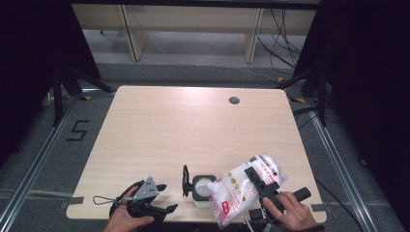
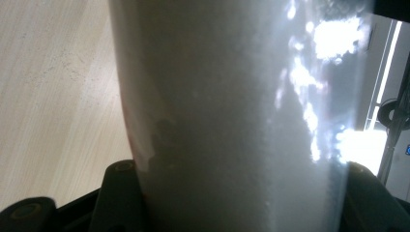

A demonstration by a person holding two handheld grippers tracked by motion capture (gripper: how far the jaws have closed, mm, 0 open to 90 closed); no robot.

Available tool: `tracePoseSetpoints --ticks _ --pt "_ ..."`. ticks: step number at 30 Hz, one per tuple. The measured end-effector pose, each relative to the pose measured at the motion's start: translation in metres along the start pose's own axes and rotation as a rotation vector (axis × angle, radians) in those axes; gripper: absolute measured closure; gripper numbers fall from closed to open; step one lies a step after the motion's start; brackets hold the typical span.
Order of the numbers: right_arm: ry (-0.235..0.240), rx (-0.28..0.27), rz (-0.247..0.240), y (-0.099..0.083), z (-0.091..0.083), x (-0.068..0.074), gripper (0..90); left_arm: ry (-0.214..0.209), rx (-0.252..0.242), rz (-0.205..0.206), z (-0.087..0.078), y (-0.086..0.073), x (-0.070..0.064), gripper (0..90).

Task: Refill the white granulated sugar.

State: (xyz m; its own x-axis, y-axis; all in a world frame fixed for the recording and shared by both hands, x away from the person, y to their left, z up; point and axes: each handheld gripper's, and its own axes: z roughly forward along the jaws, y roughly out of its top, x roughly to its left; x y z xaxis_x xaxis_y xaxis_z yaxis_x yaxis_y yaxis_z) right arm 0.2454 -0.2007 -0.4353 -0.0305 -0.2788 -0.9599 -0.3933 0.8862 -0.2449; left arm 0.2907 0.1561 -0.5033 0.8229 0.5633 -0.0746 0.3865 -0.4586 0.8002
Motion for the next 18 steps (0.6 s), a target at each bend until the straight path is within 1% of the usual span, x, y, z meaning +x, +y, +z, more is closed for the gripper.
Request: tracePoseSetpoints --ticks 2,3,4,5,8,10,11,12,15,16,17,18 --pt "0.000 0.001 0.002 0.0000 -0.0001 -0.0002 47.4 -0.005 0.004 0.001 0.0002 0.0002 0.0002 22.4" --pt "0.001 -0.004 0.003 -0.0003 0.0002 -0.0002 47.4 -0.010 -0.015 -0.019 0.0019 -0.0001 -0.0016 22.4" --pt "0.001 -0.001 0.009 -0.0006 0.0004 -0.0005 47.4 -0.009 -0.018 -0.018 0.0021 -0.0004 -0.0018 22.4" --pt "0.001 0.000 0.009 -0.0007 0.0004 -0.0005 47.4 -0.005 0.000 -0.002 0.0009 -0.0001 -0.0004 22.4" --pt "0.001 0.000 0.006 -0.0005 0.0000 -0.0001 47.5 -0.005 0.003 0.004 0.0002 0.0004 0.0002 22.4" --pt "0.001 0.000 0.006 -0.0004 -0.0001 0.0000 47.5 -0.005 0.002 0.003 0.0006 0.0003 -0.0002 22.4" --pt "0.011 0.006 0.021 -0.0005 -0.0004 0.0008 47.6 -0.005 0.002 0.003 0.0007 0.0002 -0.0003 22.4" --pt "0.002 -0.003 0.007 -0.0004 0.0001 -0.0005 47.6 -0.011 -0.017 -0.019 0.0020 -0.0002 -0.0020 22.4" --pt "0.005 -0.002 0.002 -0.0002 0.0002 -0.0012 47.6 -0.007 -0.011 -0.019 0.0008 -0.0003 -0.0011 22.4" --pt "0.004 -0.001 0.003 -0.0002 0.0001 -0.0012 47.7 -0.005 0.000 -0.001 0.0000 0.0000 -0.0001 22.4" --pt "0.004 -0.001 0.003 -0.0002 0.0001 -0.0012 47.7 -0.005 0.000 -0.001 0.0000 0.0000 -0.0001 22.4" --pt "0.003 -0.001 0.001 -0.0001 0.0000 -0.0011 47.7 -0.016 -0.022 -0.021 0.0017 0.0001 -0.0023 22.4"
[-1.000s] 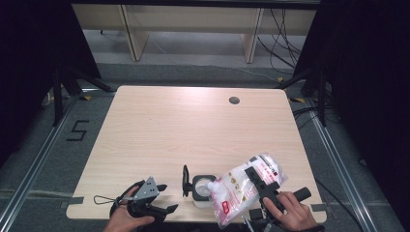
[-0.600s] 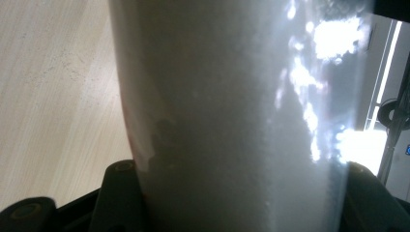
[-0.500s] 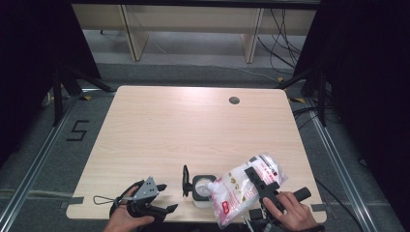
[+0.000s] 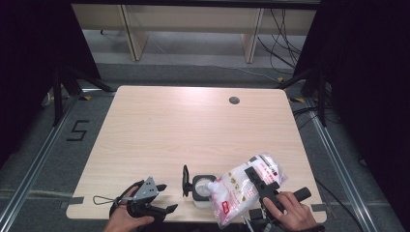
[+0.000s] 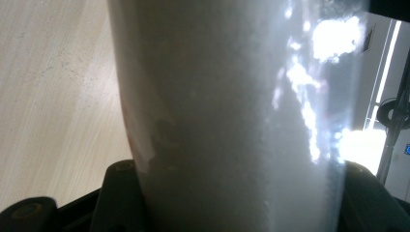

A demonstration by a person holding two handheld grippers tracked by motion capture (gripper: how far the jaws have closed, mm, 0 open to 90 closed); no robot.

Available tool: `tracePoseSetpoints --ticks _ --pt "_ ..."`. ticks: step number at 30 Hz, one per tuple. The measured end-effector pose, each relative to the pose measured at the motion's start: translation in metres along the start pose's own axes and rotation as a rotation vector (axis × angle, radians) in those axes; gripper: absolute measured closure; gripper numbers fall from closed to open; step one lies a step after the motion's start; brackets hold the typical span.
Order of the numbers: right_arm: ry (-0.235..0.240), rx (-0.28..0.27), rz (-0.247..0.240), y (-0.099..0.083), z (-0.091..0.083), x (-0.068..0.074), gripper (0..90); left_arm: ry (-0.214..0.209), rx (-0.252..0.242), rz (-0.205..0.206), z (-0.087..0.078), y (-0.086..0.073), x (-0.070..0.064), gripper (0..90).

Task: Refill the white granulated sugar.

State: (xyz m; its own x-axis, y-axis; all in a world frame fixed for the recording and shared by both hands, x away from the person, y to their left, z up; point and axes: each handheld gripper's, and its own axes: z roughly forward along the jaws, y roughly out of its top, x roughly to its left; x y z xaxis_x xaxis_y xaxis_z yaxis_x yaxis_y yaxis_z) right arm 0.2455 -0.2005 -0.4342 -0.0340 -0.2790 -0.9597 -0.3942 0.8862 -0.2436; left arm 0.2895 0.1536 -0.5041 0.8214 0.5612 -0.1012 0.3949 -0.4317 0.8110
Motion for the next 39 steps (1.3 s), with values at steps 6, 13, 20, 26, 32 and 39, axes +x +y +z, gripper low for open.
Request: tracePoseSetpoints --ticks 6,13,20,26,32,39 --pt "0.016 0.015 0.018 -0.0010 -0.0011 0.0025 47.8 0.003 0.017 0.012 0.0003 0.0007 0.0015 22.4" --pt "0.015 0.019 0.032 -0.0008 -0.0020 0.0032 47.9 0.005 0.028 0.045 -0.0007 0.0013 0.0032 22.4" --pt "0.016 0.021 0.042 -0.0005 -0.0020 0.0037 48.2 0.000 0.001 0.013 0.0007 0.0008 0.0010 22.4" --pt "0.007 0.011 0.021 -0.0010 -0.0024 0.0008 48.6 0.004 0.017 0.013 0.0003 0.0006 0.0017 22.4" --pt "-0.005 0.013 0.029 -0.0022 -0.0031 0.0015 49.0 0.004 0.029 0.052 -0.0009 0.0015 0.0036 22.4" --pt "-0.003 0.000 0.032 -0.0035 -0.0040 -0.0015 49.4 0.006 0.022 0.023 -0.0007 0.0007 0.0020 22.4"
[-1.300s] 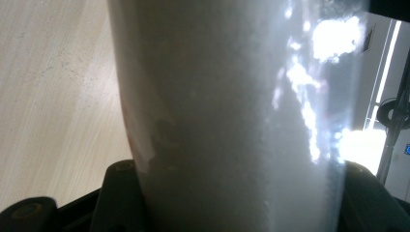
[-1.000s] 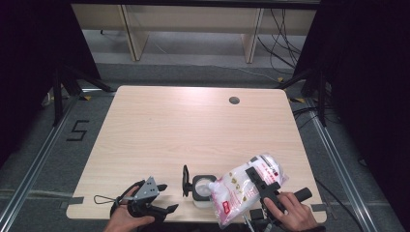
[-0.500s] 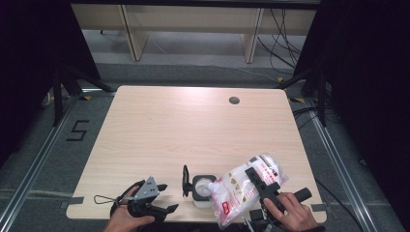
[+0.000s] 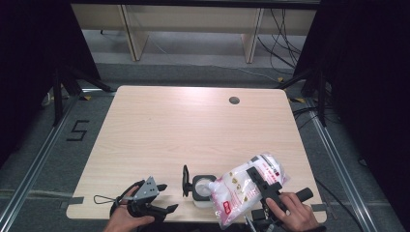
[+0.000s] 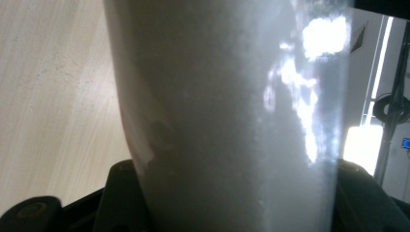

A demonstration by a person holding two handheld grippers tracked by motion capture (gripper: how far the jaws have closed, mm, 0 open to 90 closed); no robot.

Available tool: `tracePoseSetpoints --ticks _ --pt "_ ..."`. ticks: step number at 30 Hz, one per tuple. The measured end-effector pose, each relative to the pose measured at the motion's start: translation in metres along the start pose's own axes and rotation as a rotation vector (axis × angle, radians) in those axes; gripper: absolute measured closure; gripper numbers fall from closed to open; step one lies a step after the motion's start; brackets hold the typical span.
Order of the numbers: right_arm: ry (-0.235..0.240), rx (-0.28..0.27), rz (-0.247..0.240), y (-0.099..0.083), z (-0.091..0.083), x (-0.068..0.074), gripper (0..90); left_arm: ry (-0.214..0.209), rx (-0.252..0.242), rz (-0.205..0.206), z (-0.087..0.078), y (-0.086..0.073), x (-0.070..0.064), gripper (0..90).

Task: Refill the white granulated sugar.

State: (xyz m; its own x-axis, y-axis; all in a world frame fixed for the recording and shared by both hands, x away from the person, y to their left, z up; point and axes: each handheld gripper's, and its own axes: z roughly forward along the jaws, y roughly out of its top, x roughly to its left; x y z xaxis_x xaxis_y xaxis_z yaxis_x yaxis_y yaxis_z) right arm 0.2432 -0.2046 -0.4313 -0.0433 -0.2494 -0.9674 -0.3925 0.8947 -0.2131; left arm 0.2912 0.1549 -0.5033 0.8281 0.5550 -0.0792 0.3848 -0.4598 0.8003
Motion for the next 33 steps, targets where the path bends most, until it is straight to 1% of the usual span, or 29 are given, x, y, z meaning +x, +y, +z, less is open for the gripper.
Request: tracePoseSetpoints --ticks 1,2,3,4,5,6,7,8,9,10,11,12,13,14,15,16,17,18,20,22,23,26,27,28,29,30,31,32,33 --pt "0.003 0.005 0.001 -0.0002 -0.0003 -0.0003 49.5 -0.009 -0.020 -0.018 0.0012 0.0000 -0.0017 22.4" --pt "0.002 0.006 -0.001 -0.0004 -0.0003 -0.0001 49.5 -0.008 -0.015 0.006 0.0008 0.0003 -0.0004 22.4" --pt "0.013 0.012 0.009 -0.0009 -0.0003 0.0005 49.6 -0.011 -0.018 0.009 0.0012 0.0005 -0.0003 22.4" --pt "0.022 0.027 0.039 -0.0015 -0.0012 0.0028 49.6 -0.013 -0.020 0.004 0.0015 0.0004 -0.0005 22.4" --pt "0.013 0.012 0.023 -0.0022 -0.0001 0.0017 49.6 -0.004 0.003 0.028 0.0001 0.0005 0.0015 22.4" --pt "0.008 0.011 0.012 -0.0030 -0.0001 0.0004 49.7 -0.004 -0.012 -0.023 0.0014 -0.0004 -0.0015 22.4" --pt "0.008 0.011 0.012 -0.0030 -0.0001 0.0004 49.7 -0.004 -0.012 -0.023 0.0014 -0.0004 -0.0015 22.4" --pt "0.019 0.030 0.041 -0.0034 -0.0012 0.0024 49.7 -0.008 -0.012 0.001 0.0011 0.0000 -0.0002 22.4" --pt "0.017 0.024 0.037 -0.0038 -0.0011 0.0010 49.8 -0.004 -0.004 0.021 0.0005 0.0003 0.0009 22.4" --pt "0.017 0.024 0.037 -0.0038 -0.0011 0.0010 49.8 -0.012 -0.026 -0.005 0.0019 0.0002 -0.0012 22.4" --pt "0.017 0.021 0.033 -0.0038 -0.0013 0.0007 49.8 -0.010 -0.026 -0.001 0.0020 0.0003 -0.0011 22.4" --pt "0.012 0.024 0.039 -0.0038 -0.0018 0.0011 49.8 -0.005 0.001 0.029 0.0005 0.0007 0.0012 22.4" --pt "0.007 0.010 0.043 -0.0041 -0.0012 0.0015 49.9 -0.006 -0.004 0.023 0.0010 0.0006 0.0009 22.4" --pt "0.009 0.017 0.043 -0.0039 -0.0019 0.0009 49.9 -0.005 -0.012 -0.016 0.0015 -0.0003 -0.0013 22.4" --pt "0.009 0.017 0.043 -0.0039 -0.0019 0.0009 49.9 -0.005 -0.012 -0.016 0.0015 -0.0003 -0.0013 22.4" --pt "0.009 0.018 0.043 -0.0041 -0.0017 0.0004 49.9 -0.007 -0.012 0.004 0.0010 -0.0001 -0.0001 22.4" --pt "0.006 0.022 0.049 -0.0043 -0.0016 0.0009 50.0 -0.008 -0.019 0.007 0.0011 -0.0001 -0.0002 22.4" --pt "0.001 0.008 0.031 -0.0045 -0.0008 -0.0006 50.0 -0.008 -0.016 0.010 0.0004 0.0000 -0.0001 22.4" --pt "-0.004 0.002 0.035 -0.0045 -0.0005 -0.0002 50.0 -0.006 -0.018 0.012 0.0006 0.0001 -0.0002 22.4" --pt "0.013 0.020 0.051 -0.0038 -0.0014 0.0021 50.1 -0.010 -0.022 0.003 0.0015 0.0004 -0.0007 22.4" --pt "0.013 0.020 0.051 -0.0038 -0.0014 0.0021 50.1 -0.005 -0.003 0.026 0.0007 0.0006 0.0010 22.4" --pt "0.025 0.026 0.062 -0.0034 -0.0006 0.0037 50.1 -0.002 -0.015 0.013 0.0010 -0.0003 0.0000 22.4" --pt "0.025 0.026 0.062 -0.0034 -0.0006 0.0037 50.1 -0.007 -0.024 -0.013 0.0014 -0.0005 -0.0016 22.4" --pt "0.018 0.020 0.038 -0.0031 -0.0002 0.0022 50.1 -0.008 -0.027 -0.003 0.0013 -0.0003 -0.0010 22.4" --pt "-0.008 -0.007 0.016 -0.0028 0.0013 0.0027 50.2 -0.007 -0.015 0.011 0.0004 0.0001 0.0000 22.4" --pt "-0.008 -0.007 0.016 -0.0028 0.0013 0.0027 50.2 -0.007 -0.019 0.006 0.0009 0.0002 -0.0004 22.4" --pt "-0.004 -0.010 0.013 -0.0026 0.0014 0.0026 50.2 -0.007 -0.010 0.014 0.0008 0.0004 0.0003 22.4" --pt "0.008 -0.001 0.028 -0.0026 0.0011 0.0041 50.2 -0.005 -0.011 0.014 0.0012 0.0003 0.0000 22.4" --pt "0.009 0.001 0.031 -0.0026 0.0011 0.0043 50.2 -0.006 -0.024 -0.030 0.0023 -0.0008 -0.0030 22.4"
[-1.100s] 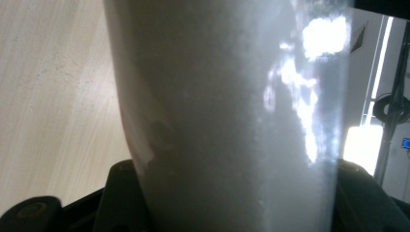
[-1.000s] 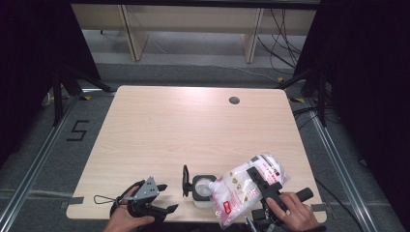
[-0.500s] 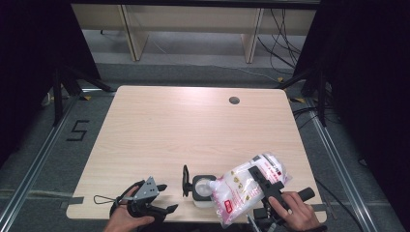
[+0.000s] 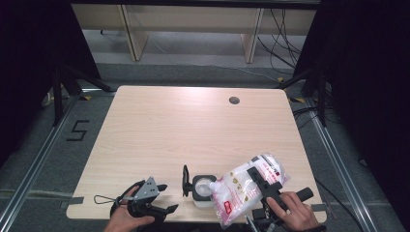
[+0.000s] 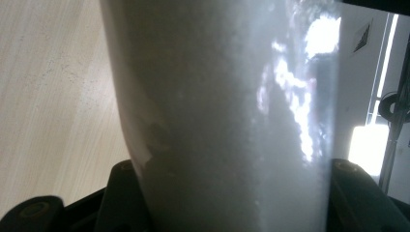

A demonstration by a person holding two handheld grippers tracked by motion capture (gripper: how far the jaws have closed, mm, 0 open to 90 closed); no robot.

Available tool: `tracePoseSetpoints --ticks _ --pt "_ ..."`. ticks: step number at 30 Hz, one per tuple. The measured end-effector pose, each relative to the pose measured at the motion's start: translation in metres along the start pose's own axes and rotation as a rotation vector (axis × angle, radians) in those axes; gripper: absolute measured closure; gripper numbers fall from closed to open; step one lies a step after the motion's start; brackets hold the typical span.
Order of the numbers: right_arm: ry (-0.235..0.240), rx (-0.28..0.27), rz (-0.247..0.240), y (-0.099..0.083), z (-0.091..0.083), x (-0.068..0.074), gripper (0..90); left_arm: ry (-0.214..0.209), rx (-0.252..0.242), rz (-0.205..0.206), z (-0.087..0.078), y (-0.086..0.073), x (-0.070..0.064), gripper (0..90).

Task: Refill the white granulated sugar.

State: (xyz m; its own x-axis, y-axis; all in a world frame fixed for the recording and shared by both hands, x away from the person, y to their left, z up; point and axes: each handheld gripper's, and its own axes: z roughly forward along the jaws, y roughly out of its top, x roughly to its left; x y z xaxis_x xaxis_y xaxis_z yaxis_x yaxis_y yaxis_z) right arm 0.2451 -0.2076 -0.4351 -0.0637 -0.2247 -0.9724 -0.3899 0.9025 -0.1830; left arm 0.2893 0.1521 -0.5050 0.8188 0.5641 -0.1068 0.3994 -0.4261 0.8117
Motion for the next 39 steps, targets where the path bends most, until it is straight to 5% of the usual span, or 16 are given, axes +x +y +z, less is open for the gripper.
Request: tracePoseSetpoints --ticks 6,7,9,13,29,34,36,39 --pt "0.006 0.002 -0.008 0.0005 0.0004 0.0000 50.3 -0.002 0.010 0.043 -0.0016 0.0012 0.0029 22.4" --pt "0.006 0.003 -0.007 0.0006 0.0005 0.0002 50.3 -0.001 -0.001 0.000 -0.0003 0.0005 0.0002 22.4" --pt "0.005 0.003 -0.010 0.0004 0.0007 -0.0001 50.3 0.001 0.008 0.044 -0.0008 0.0009 0.0028 22.4" --pt "0.011 0.019 0.013 0.0000 -0.0004 0.0014 50.3 0.002 0.012 0.017 -0.0021 0.0004 0.0018 22.4" --pt "0.022 0.011 -0.002 0.0013 0.0001 -0.0012 50.5 0.005 0.023 0.054 -0.0029 0.0007 0.0041 22.4" --pt "0.013 -0.004 -0.022 0.0024 -0.0001 -0.0026 50.5 -0.001 0.004 0.005 -0.0008 0.0003 0.0005 22.4" --pt "0.011 -0.004 -0.019 0.0022 0.0002 -0.0026 50.5 0.004 0.014 0.050 -0.0014 0.0007 0.0033 22.4" --pt "0.012 -0.002 -0.019 0.0014 0.0004 -0.0028 50.5 0.003 0.018 0.046 -0.0024 0.0006 0.0037 22.4"
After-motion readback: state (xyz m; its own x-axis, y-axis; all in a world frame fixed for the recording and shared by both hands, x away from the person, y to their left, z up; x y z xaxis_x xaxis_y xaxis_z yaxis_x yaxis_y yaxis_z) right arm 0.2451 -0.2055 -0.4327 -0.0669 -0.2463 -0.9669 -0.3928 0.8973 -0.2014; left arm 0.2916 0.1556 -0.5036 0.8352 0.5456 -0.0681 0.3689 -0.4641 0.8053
